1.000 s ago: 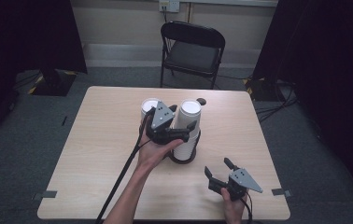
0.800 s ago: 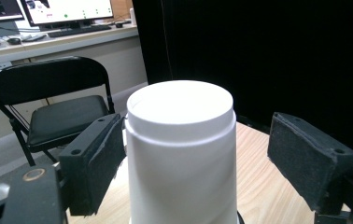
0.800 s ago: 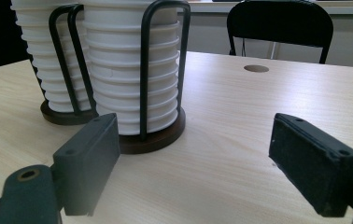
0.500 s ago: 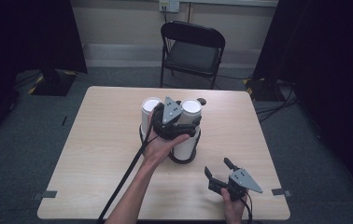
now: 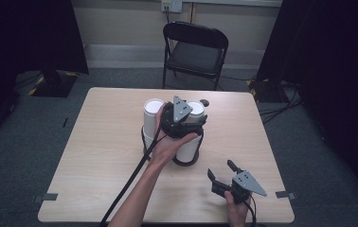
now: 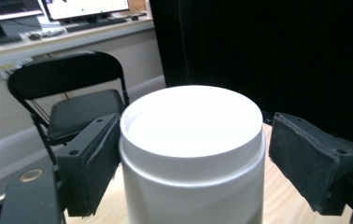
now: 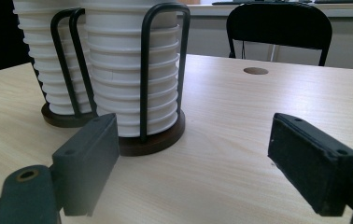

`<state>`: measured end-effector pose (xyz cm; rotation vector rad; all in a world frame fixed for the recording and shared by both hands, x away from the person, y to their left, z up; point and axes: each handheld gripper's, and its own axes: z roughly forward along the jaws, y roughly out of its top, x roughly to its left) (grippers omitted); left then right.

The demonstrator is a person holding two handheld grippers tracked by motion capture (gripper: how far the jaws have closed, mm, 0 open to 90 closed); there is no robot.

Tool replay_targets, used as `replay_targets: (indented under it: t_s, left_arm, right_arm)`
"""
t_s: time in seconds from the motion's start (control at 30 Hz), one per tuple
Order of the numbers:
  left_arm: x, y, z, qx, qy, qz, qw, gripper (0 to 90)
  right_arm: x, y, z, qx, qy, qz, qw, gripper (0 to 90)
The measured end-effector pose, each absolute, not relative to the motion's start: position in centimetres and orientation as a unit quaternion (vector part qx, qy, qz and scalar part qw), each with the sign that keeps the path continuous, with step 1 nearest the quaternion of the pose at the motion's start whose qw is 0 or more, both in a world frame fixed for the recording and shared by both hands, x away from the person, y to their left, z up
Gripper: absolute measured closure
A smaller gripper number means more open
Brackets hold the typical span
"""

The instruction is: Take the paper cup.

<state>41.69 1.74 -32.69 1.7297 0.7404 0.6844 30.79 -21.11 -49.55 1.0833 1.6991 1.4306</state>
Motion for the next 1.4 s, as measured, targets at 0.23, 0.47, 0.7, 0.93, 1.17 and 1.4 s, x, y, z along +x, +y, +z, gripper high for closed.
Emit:
replay_targets:
  t_s: [0.23, 0.47, 0.7, 0.93, 1.17, 1.4]
  left_arm:
    - [42.4, 1.2, -33.2, 0.734, 0.324, 0.278, 0.527, 17.8]
    - [42.8, 0.9, -33.6, 0.739, 0.330, 0.272, 0.521, 15.9]
    - [43.1, 0.7, -33.8, 0.748, 0.336, 0.269, 0.505, 17.3]
    - [43.5, 0.8, -33.8, 0.746, 0.344, 0.257, 0.509, 20.3]
    - [43.6, 0.8, -33.7, 0.740, 0.346, 0.258, 0.515, 20.7]
    - [43.4, 1.1, -33.5, 0.737, 0.342, 0.257, 0.524, 20.8]
  right_arm:
    - [30.8, -21.1, -49.6, 0.414, 0.648, 0.547, 0.331, 15.3]
    - [30.8, -21.2, -49.6, 0.415, 0.646, 0.549, 0.330, 15.3]
    - [30.8, -21.1, -49.6, 0.414, 0.650, 0.545, 0.331, 15.3]
    - [30.7, -21.0, -49.6, 0.410, 0.652, 0.545, 0.333, 15.3]
    - [30.7, -21.0, -49.6, 0.410, 0.651, 0.546, 0.332, 15.3]
    - [30.7, -21.0, -49.6, 0.410, 0.651, 0.546, 0.333, 15.3]
